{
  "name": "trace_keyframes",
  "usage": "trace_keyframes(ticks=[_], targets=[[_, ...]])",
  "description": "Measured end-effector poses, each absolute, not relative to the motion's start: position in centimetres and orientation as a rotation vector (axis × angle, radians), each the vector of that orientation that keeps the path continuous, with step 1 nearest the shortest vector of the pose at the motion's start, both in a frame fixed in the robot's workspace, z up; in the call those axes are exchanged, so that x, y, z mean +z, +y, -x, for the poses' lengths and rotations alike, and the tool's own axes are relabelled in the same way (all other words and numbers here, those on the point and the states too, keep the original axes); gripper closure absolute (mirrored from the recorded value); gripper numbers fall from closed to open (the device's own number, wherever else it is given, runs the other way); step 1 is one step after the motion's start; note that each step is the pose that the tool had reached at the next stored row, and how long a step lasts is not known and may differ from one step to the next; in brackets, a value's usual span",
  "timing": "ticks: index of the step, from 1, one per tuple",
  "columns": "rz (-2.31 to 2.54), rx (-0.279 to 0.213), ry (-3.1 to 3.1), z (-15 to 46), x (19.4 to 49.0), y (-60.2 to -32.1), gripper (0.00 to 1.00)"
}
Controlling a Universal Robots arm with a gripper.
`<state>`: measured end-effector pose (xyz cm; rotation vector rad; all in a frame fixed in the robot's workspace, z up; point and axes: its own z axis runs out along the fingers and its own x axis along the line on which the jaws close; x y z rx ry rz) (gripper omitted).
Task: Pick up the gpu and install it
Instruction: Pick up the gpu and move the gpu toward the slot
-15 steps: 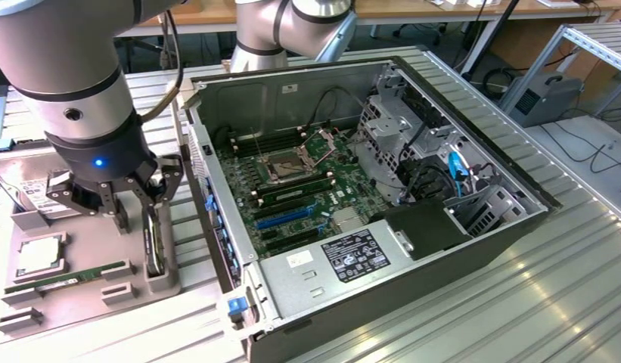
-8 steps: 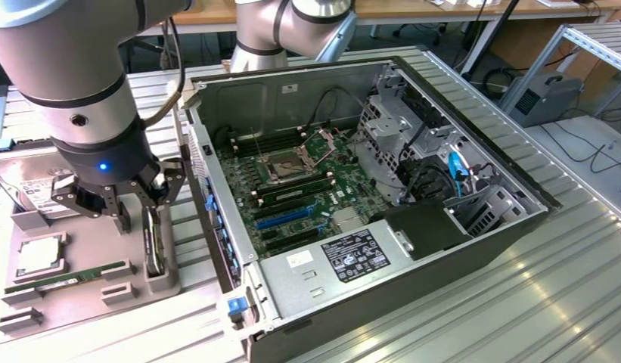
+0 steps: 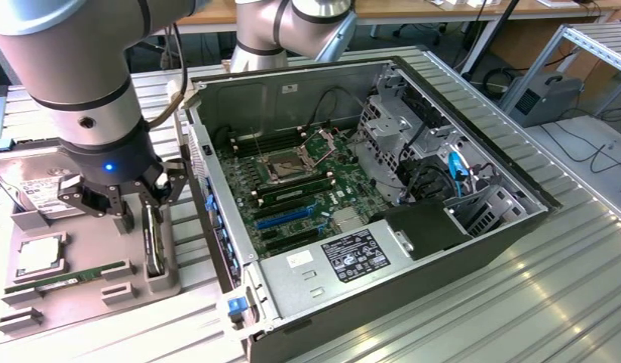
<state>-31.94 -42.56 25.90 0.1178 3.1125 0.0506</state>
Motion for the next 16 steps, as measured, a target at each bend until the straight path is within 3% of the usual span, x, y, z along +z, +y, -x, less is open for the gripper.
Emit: trace_keyframes(ticks=[16], targets=[[-0.118,0.049,3.113,31.6,24.5,-41.6,0.58]])
